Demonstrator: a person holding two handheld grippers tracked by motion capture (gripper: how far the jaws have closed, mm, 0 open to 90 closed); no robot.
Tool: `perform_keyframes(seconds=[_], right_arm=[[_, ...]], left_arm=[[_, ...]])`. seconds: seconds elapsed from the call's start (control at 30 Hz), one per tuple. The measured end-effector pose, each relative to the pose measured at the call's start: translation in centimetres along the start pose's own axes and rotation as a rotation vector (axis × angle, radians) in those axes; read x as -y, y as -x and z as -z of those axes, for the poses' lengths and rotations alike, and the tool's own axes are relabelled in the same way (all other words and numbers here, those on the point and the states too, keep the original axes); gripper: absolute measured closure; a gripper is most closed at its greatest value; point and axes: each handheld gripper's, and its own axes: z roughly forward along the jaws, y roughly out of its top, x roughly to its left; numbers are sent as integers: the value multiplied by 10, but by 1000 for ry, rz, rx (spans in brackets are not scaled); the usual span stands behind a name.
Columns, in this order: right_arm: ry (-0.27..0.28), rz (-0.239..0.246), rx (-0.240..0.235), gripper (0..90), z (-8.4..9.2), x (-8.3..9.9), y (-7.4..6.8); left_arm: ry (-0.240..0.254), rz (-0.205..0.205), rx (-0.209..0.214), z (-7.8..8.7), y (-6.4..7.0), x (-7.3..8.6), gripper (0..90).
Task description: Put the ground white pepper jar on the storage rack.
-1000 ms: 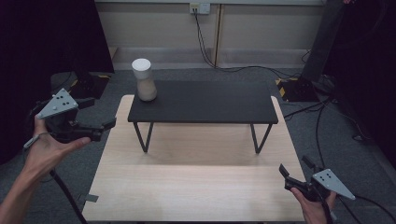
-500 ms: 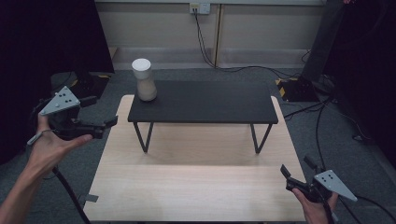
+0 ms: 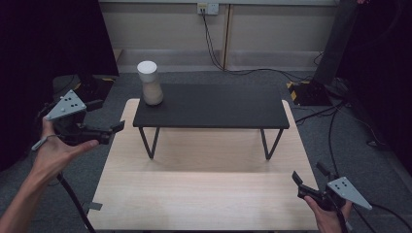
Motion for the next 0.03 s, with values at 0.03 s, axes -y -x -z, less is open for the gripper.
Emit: perform_keyframes(seconds=[0.03], right_arm=[[-1,1,0,87,0,0,0]], left_arm=[[2,3,1,0,0,0,57]])
